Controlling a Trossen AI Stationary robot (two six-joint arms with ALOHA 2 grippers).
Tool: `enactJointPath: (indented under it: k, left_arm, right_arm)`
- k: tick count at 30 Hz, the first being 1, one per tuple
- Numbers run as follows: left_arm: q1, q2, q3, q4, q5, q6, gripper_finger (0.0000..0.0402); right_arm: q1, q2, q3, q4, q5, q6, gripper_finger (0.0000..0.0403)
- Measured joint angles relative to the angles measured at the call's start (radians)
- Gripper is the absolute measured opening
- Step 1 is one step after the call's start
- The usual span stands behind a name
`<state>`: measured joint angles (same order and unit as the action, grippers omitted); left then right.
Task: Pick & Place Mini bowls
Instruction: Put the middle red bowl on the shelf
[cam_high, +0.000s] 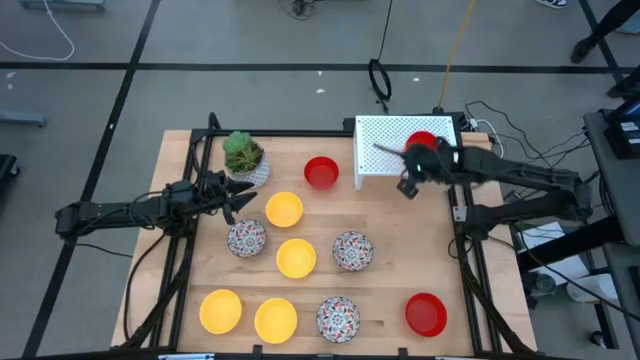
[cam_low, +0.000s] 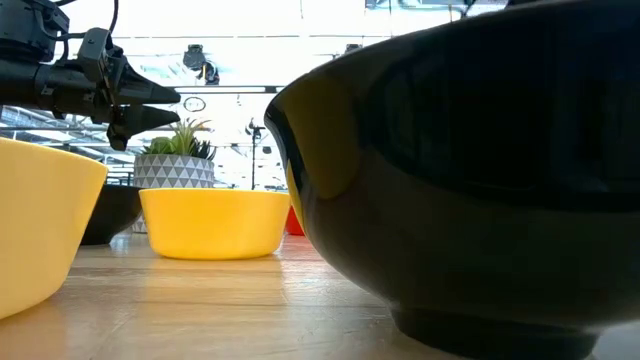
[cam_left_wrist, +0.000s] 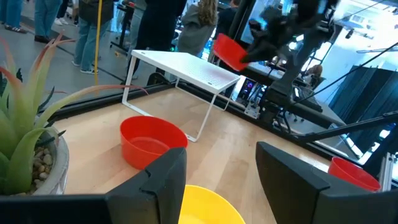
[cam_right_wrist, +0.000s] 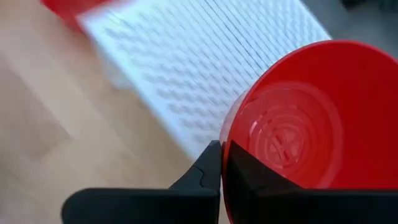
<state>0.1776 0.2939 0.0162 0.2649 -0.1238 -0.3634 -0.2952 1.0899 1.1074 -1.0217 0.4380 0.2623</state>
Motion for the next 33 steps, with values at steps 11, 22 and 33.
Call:
enactJointPath:
  k: [11, 22, 33]
  left_arm:
    - [0.0, 0.0, 0.0, 0.0, 0.0, 0.0, 0.0198]
    - [0.0, 0.0, 0.0, 0.0, 0.0, 0.0, 0.0198]
    - [0.0, 0.0, 0.0, 0.0, 0.0, 0.0, 0.0198]
  right_arm:
    - [-0.357, 0.07, 0.01, -0.009, -0.077, -0.05, 0.0]
    - [-0.495, 0.136, 0.01, 0.07, -0.077, -0.119, 0.0]
    - [-0.535, 0.175, 0.011, 0.165, -0.132, -0.175, 0.0]
